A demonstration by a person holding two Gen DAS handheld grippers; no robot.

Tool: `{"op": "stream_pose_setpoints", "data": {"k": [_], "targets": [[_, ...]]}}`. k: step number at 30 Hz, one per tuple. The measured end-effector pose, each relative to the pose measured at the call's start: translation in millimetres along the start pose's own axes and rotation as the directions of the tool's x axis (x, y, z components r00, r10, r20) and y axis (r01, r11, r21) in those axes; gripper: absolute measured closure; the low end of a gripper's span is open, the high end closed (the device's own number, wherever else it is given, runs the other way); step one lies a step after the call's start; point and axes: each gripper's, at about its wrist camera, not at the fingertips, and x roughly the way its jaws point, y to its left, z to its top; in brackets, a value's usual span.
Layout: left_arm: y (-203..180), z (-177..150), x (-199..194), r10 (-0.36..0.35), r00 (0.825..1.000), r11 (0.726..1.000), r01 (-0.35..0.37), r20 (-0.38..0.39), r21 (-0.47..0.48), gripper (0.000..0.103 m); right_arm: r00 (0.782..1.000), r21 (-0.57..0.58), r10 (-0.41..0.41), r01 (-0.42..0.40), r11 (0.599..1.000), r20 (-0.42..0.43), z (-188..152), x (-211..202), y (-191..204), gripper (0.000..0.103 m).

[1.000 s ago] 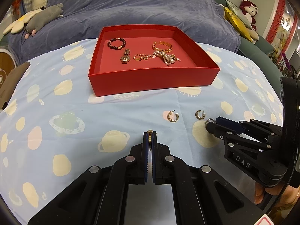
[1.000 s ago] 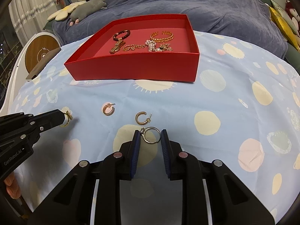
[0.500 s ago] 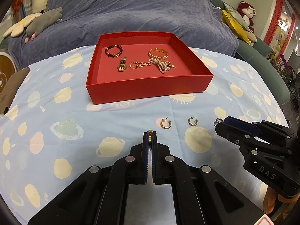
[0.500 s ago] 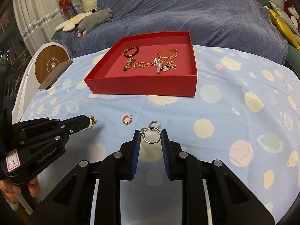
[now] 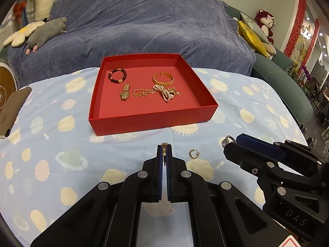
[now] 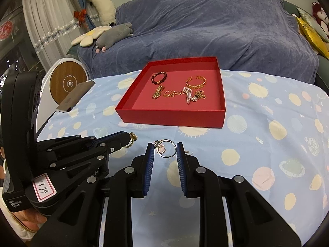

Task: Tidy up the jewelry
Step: 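Carry both rings into the red box and open both tools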

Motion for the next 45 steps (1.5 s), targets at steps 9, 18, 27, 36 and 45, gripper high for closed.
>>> {"op": "stream_pose_setpoints", "data": {"k": [9,18,27,36,45], "targets": [[7.7,43.9,-29.3,0.006,0.993,0.999,-0.002,0.119,-0.037,0.102,0.996,0.011,0.003,-0.004,1.0,0.085,36.2,-18.9,0.8,0.081],[40.3,107.4,-38.5,0.06,0.977,0.995,-0.044,0.203,-0.085,0.102,0.978,-0.002,-0.027,0.028,1.0,0.209,106.9,-25.7,-0.5,0.081],[55.1,146.8,-4.3,0.116,0.974,0.992,-0.106,0.195,-0.064,0.102,0.978,0.066,-0.046,0.033,0.997,0.205,146.2,17.7,-26.2,0.081],[71.5,156.3,58.3,0.155,0.98,0.986,-0.147,0.123,-0.075,0.102,0.993,0.081,-0.084,0.077,0.994,0.081,143.6,90.4,-48.9,0.081],[82.7,155.8,93.0,0.188,0.977,0.98,-0.181,0.096,-0.078,0.102,0.995,0.114,-0.089,0.082,0.99,0.051,144.5,120.2,-62.7,0.081]]}}
